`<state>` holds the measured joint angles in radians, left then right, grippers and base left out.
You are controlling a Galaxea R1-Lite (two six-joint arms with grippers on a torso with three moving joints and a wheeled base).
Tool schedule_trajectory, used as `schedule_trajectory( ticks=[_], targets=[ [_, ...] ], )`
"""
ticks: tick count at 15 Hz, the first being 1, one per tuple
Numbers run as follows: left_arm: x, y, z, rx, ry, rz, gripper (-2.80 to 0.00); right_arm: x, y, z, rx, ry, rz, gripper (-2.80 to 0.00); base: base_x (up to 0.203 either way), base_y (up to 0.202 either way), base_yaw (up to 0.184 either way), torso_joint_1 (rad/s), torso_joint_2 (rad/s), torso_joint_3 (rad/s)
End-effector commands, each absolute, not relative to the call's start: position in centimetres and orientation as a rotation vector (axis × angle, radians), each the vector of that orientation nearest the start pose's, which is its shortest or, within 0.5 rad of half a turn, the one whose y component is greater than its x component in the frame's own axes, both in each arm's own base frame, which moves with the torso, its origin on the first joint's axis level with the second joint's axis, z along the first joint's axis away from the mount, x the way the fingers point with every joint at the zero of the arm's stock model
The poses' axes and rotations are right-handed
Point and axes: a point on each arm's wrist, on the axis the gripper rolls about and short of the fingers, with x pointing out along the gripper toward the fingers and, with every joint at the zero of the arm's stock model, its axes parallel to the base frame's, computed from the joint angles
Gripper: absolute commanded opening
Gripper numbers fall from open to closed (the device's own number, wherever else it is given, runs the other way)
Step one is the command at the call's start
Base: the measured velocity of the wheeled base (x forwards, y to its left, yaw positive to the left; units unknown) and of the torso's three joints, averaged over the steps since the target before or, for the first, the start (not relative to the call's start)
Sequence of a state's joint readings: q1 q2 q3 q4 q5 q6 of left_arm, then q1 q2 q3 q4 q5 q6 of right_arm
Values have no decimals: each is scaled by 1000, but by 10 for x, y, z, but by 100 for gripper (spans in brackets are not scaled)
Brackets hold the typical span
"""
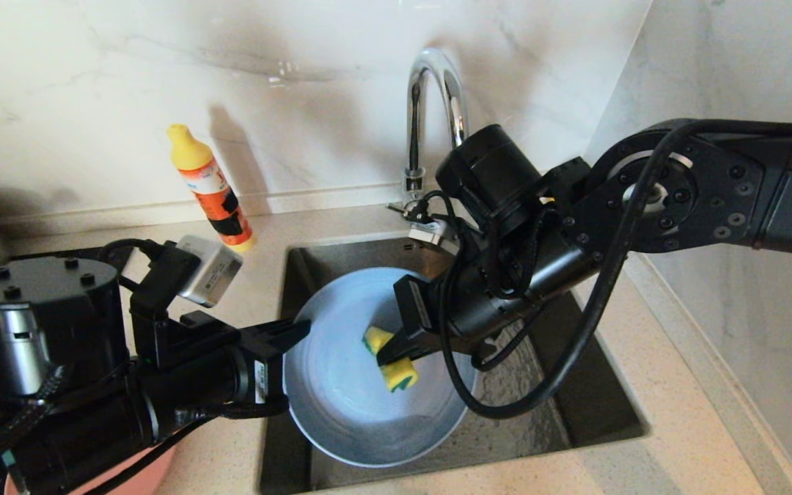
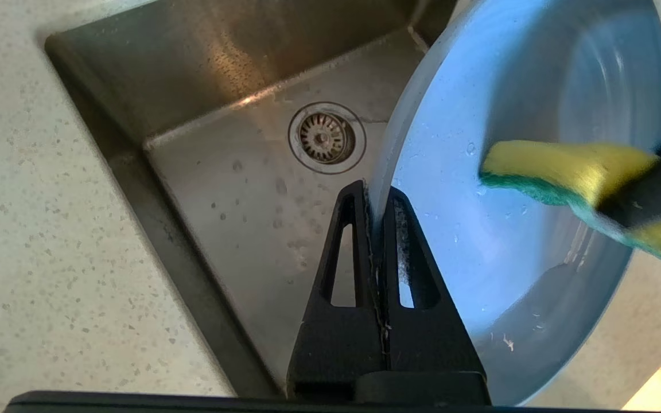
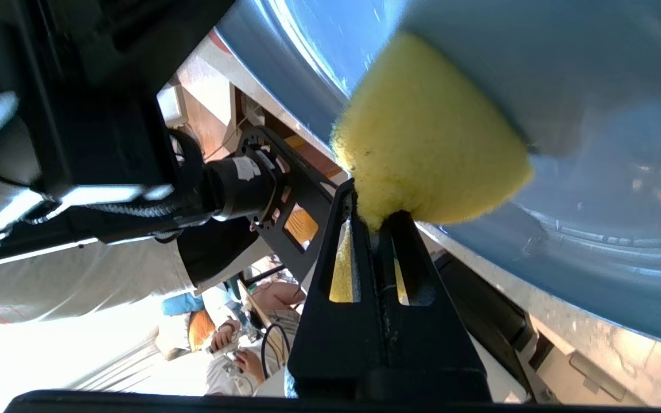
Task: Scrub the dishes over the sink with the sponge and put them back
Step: Wipe the plate
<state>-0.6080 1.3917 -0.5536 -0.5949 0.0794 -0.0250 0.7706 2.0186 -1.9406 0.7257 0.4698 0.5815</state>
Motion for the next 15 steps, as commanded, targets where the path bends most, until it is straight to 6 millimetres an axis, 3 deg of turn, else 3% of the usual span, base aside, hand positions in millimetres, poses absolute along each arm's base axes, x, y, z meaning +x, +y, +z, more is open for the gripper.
schedule_trajectory(
  ticks=[1, 5, 9, 15],
  targets=[
    [180, -126, 188, 64, 244, -531, -280, 265, 272, 259, 350, 1159, 882, -280, 0, 0, 0, 0, 0, 0],
    [184, -128, 182, 64, 245, -531, -280, 239, 277, 273, 320, 1166, 941, -280, 0, 0, 0, 0, 0, 0],
    [185, -128, 181, 59, 239, -528, -280, 217, 283, 275, 276, 1215, 972, -280, 0, 0, 0, 0, 0, 0],
    [184, -128, 182, 51, 236, -529, -280, 229, 307, 237, 238, 1306, 937, -280, 0, 0, 0, 0, 0, 0]
  ],
)
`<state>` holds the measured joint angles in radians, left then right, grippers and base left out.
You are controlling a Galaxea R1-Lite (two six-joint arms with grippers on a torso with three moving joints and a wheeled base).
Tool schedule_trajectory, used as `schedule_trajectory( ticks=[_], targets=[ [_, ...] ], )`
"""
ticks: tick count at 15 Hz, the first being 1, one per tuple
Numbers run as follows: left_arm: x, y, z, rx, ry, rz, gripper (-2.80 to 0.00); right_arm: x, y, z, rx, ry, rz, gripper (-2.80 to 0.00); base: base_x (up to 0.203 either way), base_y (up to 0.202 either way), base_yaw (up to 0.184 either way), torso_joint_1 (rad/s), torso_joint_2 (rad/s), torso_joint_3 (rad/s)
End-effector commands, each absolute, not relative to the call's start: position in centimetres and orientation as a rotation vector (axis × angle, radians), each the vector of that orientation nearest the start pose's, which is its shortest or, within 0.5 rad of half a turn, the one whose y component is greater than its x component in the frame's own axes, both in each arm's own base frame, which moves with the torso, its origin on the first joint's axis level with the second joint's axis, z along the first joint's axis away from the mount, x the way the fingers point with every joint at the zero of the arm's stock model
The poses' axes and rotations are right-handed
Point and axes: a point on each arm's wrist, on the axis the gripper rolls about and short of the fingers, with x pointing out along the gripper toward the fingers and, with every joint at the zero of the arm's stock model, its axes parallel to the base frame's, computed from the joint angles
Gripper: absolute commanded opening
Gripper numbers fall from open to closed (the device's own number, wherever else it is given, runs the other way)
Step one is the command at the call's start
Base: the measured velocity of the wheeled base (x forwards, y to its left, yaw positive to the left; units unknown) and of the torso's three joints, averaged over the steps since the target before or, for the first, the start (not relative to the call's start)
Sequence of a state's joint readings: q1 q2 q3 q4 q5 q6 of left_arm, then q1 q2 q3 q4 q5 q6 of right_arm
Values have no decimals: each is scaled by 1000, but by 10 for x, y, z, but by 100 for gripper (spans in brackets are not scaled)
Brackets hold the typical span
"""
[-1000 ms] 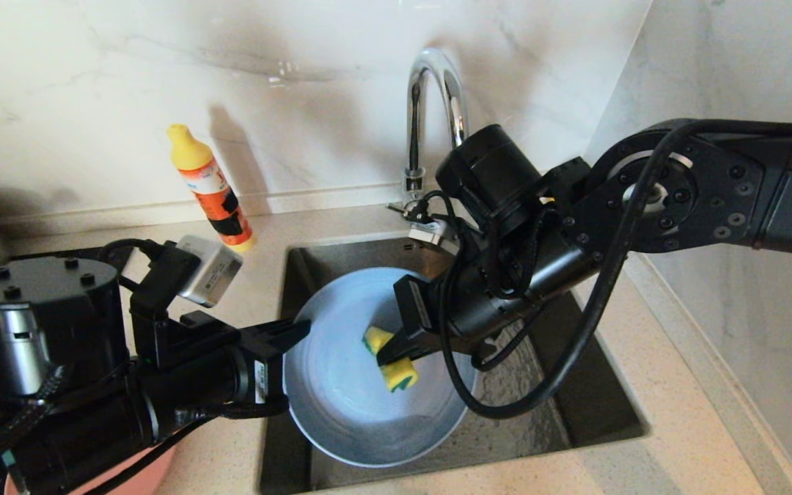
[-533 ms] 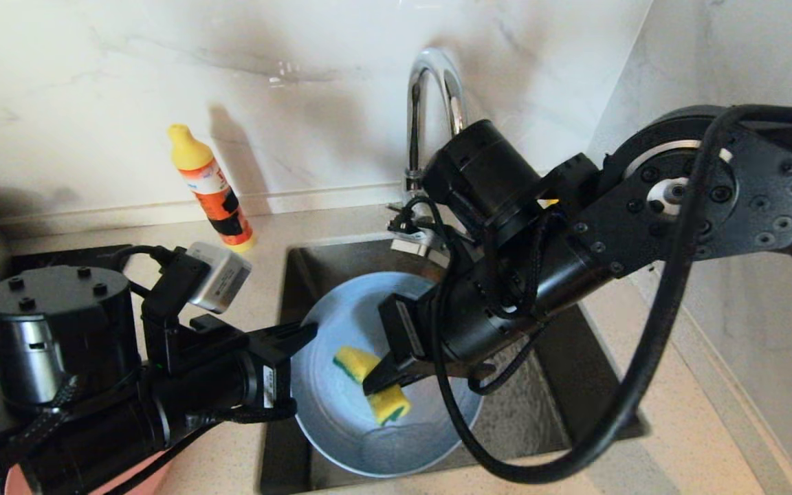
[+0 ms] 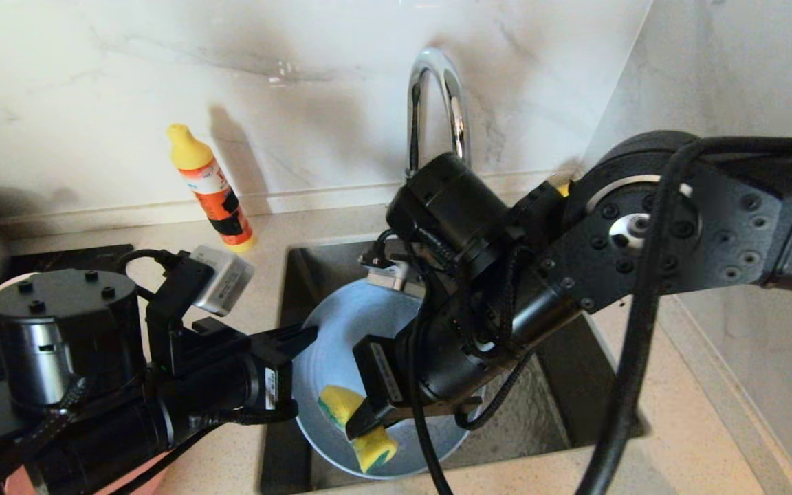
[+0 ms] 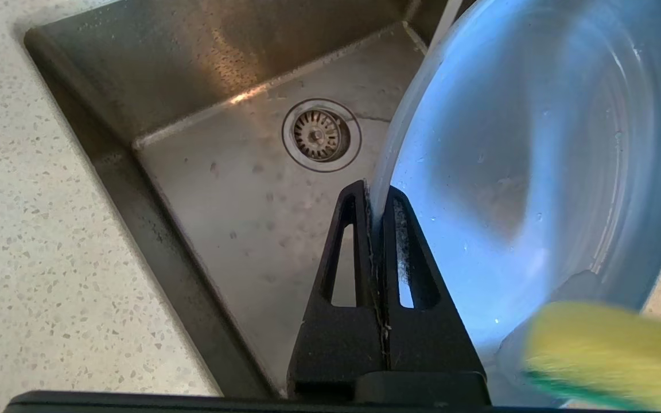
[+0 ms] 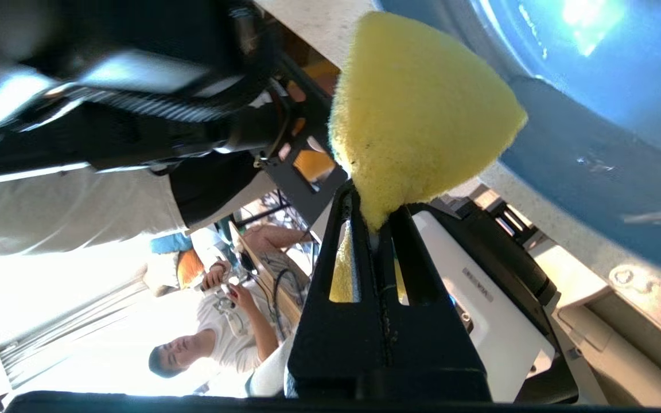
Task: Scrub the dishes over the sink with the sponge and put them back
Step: Wipe the plate
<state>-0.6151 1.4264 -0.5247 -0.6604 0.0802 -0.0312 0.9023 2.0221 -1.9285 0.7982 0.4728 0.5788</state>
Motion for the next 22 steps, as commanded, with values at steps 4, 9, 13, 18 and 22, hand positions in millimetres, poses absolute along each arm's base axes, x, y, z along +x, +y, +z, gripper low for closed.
schedule_trajectory(
  ticks=[4, 9, 13, 18, 22],
  targets=[
    [184, -128, 180, 51, 243, -528, -280, 238, 312, 227, 245, 1309, 923, -280, 0, 0, 0, 0, 0, 0],
    [182, -127, 180, 50, 241, -528, -280, 258, 294, 240, 309, 1218, 905, -280, 0, 0, 0, 0, 0, 0],
    [181, -126, 182, 49, 235, -529, -280, 274, 272, 256, 363, 1127, 880, -280, 0, 0, 0, 0, 0, 0],
    [178, -123, 185, 46, 220, -520, -280, 285, 243, 270, 407, 1083, 824, -280, 0, 0, 0, 0, 0, 0],
    [178, -123, 188, 37, 206, -514, -280, 281, 231, 268, 399, 1153, 773, -280, 0, 0, 0, 0, 0, 0]
  ],
)
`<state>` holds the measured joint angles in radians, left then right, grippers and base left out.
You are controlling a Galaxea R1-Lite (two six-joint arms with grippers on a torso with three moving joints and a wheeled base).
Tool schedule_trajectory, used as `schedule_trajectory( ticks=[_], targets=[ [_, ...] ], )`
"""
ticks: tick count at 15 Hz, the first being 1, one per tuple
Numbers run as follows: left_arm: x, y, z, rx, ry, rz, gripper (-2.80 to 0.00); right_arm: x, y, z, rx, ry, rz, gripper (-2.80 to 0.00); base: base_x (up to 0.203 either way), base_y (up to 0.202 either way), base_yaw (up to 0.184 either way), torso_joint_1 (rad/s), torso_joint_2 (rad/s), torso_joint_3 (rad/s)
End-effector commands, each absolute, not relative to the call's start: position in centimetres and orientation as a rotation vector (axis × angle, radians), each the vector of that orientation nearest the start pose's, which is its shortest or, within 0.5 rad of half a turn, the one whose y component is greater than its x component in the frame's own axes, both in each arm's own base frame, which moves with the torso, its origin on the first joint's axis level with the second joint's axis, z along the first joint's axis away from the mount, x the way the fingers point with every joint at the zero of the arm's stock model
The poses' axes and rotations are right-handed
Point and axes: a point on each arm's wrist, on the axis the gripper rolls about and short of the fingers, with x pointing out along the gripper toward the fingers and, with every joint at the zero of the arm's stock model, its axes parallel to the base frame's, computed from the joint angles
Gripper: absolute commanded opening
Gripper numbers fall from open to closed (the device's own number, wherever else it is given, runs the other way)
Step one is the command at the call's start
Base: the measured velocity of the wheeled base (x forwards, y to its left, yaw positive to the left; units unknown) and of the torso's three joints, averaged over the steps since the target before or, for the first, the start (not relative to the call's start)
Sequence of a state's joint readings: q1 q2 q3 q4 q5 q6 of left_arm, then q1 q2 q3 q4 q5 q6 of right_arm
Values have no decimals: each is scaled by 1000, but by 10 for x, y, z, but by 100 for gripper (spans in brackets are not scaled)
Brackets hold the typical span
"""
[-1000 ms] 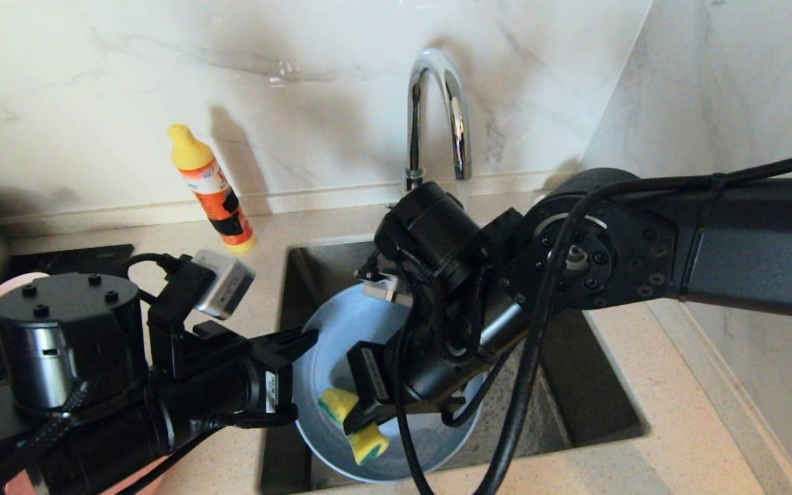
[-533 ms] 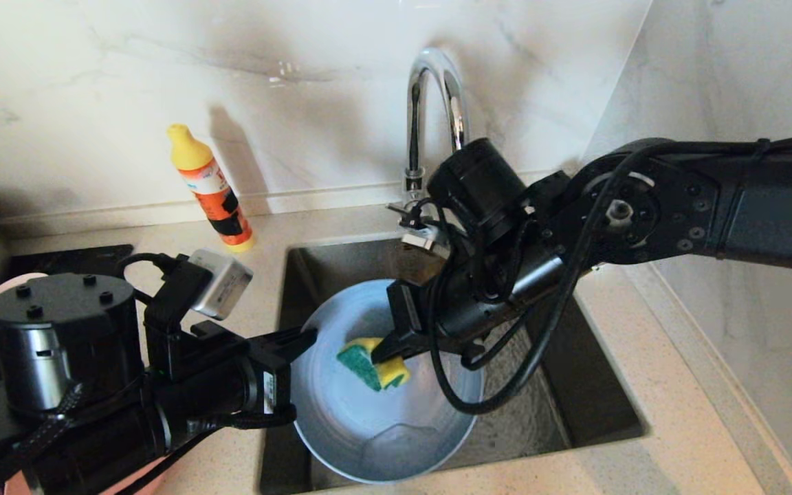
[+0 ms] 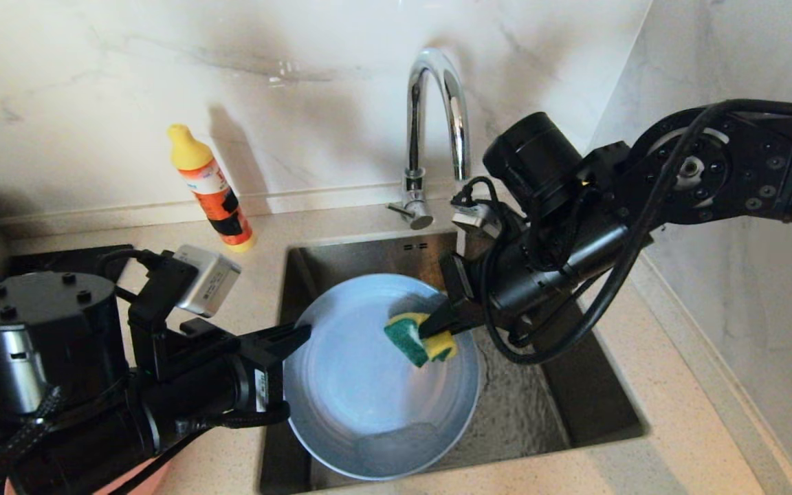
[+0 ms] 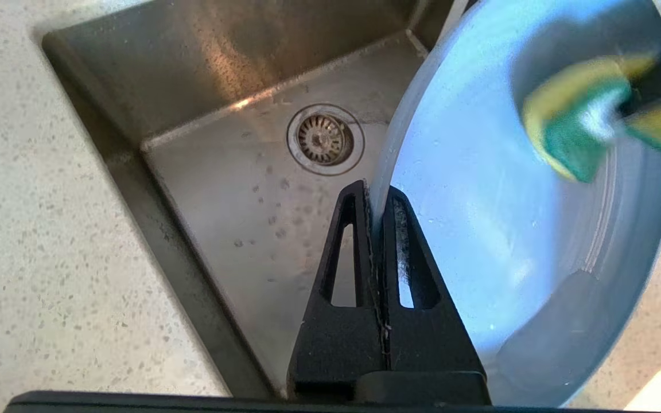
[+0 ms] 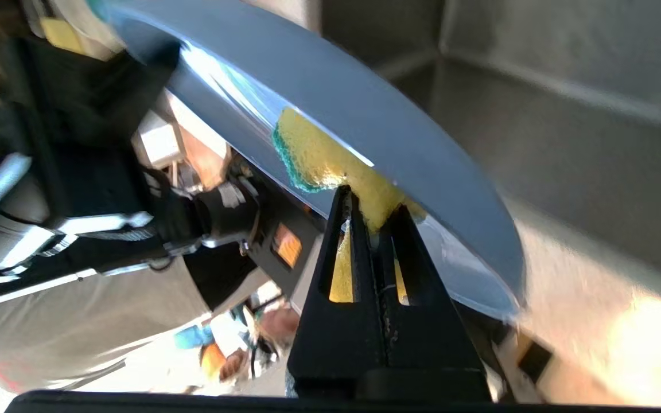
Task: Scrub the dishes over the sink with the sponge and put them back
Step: Wipe the plate
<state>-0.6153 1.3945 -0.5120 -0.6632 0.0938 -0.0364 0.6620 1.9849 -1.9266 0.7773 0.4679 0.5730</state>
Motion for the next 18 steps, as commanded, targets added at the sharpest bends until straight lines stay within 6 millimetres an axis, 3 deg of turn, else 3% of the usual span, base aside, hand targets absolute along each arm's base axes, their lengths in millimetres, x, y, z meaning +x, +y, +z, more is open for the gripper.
schedule_trajectory(
  ticks=[1, 5, 9, 13, 18],
  targets=[
    [178, -123, 189, 36, 204, -513, -280, 282, 231, 260, 391, 1185, 758, -280, 0, 0, 0, 0, 0, 0],
    [181, -124, 190, 33, 200, -510, -280, 278, 238, 244, 366, 1249, 747, -280, 0, 0, 0, 0, 0, 0],
    [182, -125, 192, 30, 198, -510, -280, 268, 269, 229, 310, 1295, 802, -280, 0, 0, 0, 0, 0, 0],
    [184, -126, 185, 40, 223, -509, -280, 264, 299, 230, 297, 1230, 895, -280, 0, 0, 0, 0, 0, 0],
    [181, -124, 183, 41, 229, -511, -280, 270, 299, 244, 323, 1100, 907, -280, 0, 0, 0, 0, 0, 0]
  ],
)
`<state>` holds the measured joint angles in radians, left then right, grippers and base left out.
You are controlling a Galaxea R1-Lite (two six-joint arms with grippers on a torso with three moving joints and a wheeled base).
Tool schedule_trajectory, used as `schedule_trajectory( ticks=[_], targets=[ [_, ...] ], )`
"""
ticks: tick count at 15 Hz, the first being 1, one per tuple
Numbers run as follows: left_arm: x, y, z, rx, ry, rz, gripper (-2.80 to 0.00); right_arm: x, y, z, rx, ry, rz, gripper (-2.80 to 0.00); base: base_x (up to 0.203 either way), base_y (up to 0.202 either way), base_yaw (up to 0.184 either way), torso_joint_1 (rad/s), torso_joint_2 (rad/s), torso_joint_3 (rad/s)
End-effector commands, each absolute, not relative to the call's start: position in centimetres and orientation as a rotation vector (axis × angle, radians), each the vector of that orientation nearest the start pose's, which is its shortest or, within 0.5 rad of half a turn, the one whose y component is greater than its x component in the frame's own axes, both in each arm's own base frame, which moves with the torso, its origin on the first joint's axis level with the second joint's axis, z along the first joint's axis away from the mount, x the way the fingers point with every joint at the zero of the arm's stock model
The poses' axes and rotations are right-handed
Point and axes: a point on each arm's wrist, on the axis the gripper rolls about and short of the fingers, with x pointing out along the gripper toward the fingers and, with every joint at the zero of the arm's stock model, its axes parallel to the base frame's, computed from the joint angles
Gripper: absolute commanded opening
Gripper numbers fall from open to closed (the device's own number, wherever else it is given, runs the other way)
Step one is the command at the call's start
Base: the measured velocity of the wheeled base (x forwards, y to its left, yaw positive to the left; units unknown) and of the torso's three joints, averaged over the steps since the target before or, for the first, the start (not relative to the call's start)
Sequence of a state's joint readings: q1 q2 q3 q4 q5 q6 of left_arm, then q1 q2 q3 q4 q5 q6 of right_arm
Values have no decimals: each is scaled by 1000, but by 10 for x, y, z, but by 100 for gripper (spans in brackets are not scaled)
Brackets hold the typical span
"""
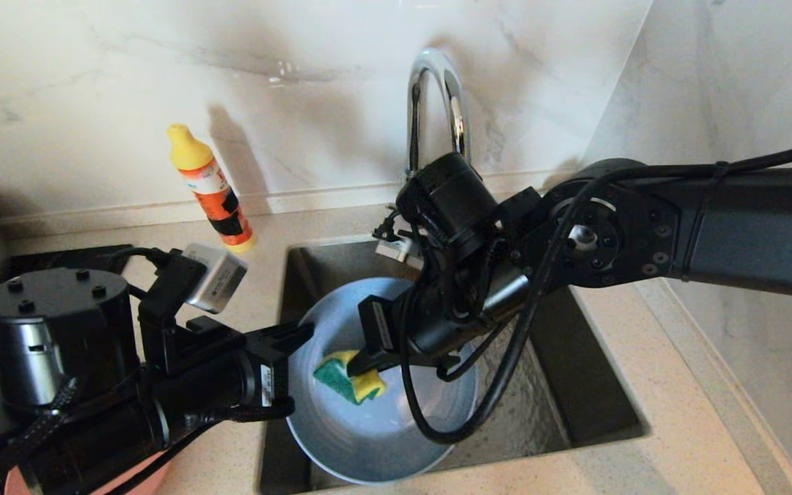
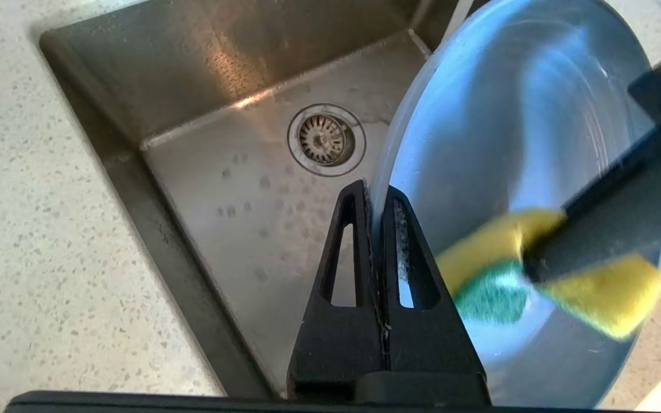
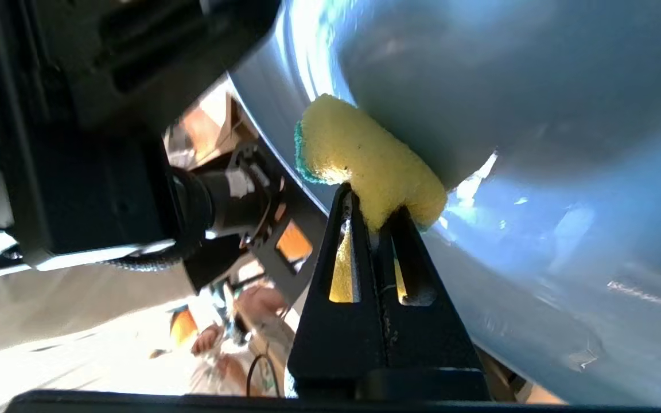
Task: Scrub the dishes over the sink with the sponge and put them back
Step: Wipe the plate
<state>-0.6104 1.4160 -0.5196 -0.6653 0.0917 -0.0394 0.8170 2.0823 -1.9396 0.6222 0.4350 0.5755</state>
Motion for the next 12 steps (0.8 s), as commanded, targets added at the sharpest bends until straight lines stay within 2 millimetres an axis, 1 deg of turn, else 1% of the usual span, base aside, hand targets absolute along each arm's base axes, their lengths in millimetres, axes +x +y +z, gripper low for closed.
schedule_trajectory(
  ticks=[1, 4, 6, 9, 11, 12],
  targets=[
    [181, -124, 183, 42, 230, -512, -280, 273, 293, 248, 333, 1074, 893, -280, 0, 0, 0, 0, 0, 0],
    [179, -123, 180, 36, 240, -510, -280, 280, 269, 264, 369, 1033, 855, -280, 0, 0, 0, 0, 0, 0],
    [178, -121, 179, 25, 247, -505, -280, 278, 255, 265, 375, 1069, 812, -280, 0, 0, 0, 0, 0, 0],
    [178, -121, 182, 17, 235, -501, -280, 274, 242, 259, 361, 1128, 768, -280, 0, 0, 0, 0, 0, 0],
    [179, -121, 186, 12, 221, -500, -280, 269, 237, 252, 351, 1158, 754, -280, 0, 0, 0, 0, 0, 0],
    [179, -121, 188, 8, 215, -500, -280, 266, 238, 245, 341, 1182, 752, -280, 0, 0, 0, 0, 0, 0]
  ],
)
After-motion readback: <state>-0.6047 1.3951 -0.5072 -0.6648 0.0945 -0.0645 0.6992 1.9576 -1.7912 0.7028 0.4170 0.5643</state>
